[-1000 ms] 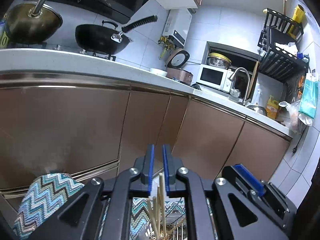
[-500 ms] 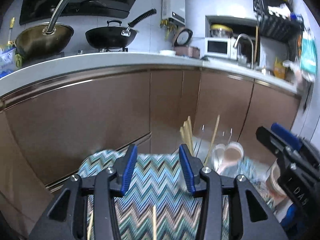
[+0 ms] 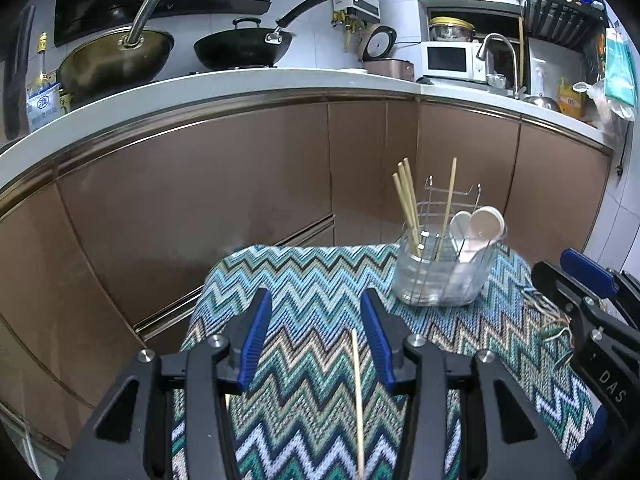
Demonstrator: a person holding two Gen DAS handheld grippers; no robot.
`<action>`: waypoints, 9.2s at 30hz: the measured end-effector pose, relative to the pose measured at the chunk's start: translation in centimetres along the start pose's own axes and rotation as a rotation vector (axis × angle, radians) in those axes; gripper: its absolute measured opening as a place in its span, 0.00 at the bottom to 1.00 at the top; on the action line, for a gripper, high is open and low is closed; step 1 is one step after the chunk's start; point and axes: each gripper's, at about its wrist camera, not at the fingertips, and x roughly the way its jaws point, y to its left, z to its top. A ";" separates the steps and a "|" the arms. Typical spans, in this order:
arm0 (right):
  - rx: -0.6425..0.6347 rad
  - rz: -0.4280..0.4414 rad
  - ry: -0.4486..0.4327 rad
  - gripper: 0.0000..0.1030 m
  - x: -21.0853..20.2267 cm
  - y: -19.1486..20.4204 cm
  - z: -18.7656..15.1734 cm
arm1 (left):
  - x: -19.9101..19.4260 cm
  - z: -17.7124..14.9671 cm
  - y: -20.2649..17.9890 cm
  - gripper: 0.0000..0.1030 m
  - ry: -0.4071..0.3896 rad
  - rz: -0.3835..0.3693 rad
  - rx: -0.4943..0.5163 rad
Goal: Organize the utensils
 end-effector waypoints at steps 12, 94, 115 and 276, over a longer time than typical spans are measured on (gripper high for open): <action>-0.004 0.002 0.054 0.44 -1.9 1.1 -1.7 | -2.7 -1.8 1.5 0.43 0.032 0.032 0.010; -0.102 0.164 0.285 0.49 -0.2 9.0 -3.3 | -4.7 -5.3 11.5 0.47 0.187 0.034 -0.105; -0.017 0.171 0.801 0.17 22.6 7.5 -5.4 | 15.6 -5.4 13.2 0.31 0.747 -0.224 -0.107; -0.108 -0.203 0.110 0.98 -12.3 3.8 -6.9 | -13.0 -8.5 3.7 0.61 0.019 0.104 0.008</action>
